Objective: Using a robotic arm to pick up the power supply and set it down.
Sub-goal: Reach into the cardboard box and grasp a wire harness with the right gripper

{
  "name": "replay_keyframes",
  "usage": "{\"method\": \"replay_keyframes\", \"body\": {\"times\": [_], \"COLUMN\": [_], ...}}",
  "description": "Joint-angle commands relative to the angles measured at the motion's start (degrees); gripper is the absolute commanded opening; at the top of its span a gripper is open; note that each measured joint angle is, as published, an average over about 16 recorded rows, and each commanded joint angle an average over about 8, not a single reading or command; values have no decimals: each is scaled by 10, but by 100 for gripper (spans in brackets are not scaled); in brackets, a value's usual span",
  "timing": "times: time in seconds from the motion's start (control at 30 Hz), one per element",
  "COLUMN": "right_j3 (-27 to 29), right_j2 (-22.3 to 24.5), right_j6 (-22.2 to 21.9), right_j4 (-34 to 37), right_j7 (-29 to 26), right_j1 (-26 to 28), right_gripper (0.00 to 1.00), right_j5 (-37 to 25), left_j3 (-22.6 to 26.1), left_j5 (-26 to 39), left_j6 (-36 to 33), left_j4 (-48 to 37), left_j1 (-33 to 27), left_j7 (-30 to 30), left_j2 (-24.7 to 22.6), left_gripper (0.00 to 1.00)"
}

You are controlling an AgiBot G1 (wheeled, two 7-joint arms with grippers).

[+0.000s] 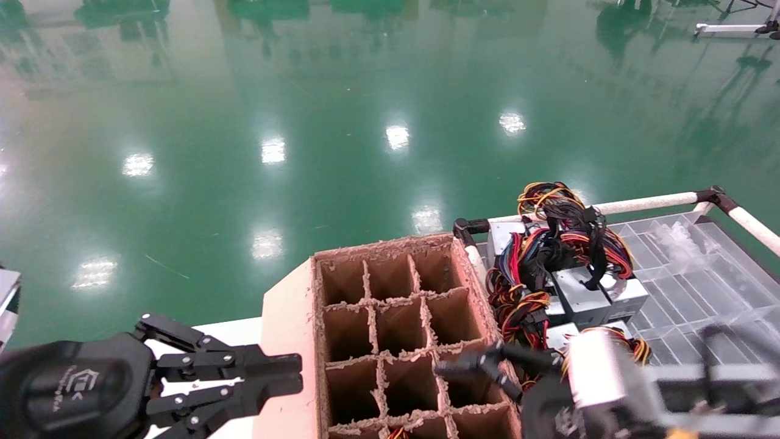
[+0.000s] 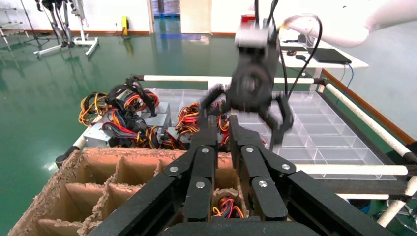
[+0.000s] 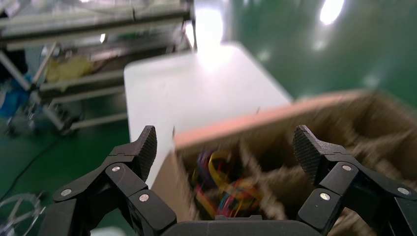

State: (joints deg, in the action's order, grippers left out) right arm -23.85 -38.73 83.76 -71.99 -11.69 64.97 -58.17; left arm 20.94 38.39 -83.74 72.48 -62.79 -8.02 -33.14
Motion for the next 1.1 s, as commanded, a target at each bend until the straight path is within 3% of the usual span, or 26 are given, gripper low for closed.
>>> {"method": "replay_keyframes", "body": {"times": [0.03, 0.13, 0.17, 0.2, 0.4, 0.47, 1.1], "right_j3": [-14, -33, -38, -42, -62, -67, -93], "right_j2": [-10, -28, -34, -41, -79, -89, -112], "right_j6": [0, -5, -5, -5, -1, -1, -2], "right_j4": [4, 16, 22, 27, 73, 89, 145], "right_j7": [-5, -12, -14, -14, -3, 4, 15], "right_j1": [6, 10, 11, 11, 21, 27, 61], "right_gripper": [100, 100, 96, 87, 12, 0, 0], "right_j5": [-24, -52, -58, -62, -83, -92, -149], "left_j3": [0, 0, 0, 0, 0, 0, 0], "left_j5": [0, 0, 0, 0, 0, 0, 0], "left_j6": [0, 0, 0, 0, 0, 0, 0], "left_j4": [0, 0, 0, 0, 0, 0, 0], "left_j1": [0, 0, 0, 0, 0, 0, 0], "left_j7": [0, 0, 0, 0, 0, 0, 0], "left_j2": [0, 0, 0, 0, 0, 0, 0], "left_gripper": [100, 100, 100, 100, 100, 100, 100]}}
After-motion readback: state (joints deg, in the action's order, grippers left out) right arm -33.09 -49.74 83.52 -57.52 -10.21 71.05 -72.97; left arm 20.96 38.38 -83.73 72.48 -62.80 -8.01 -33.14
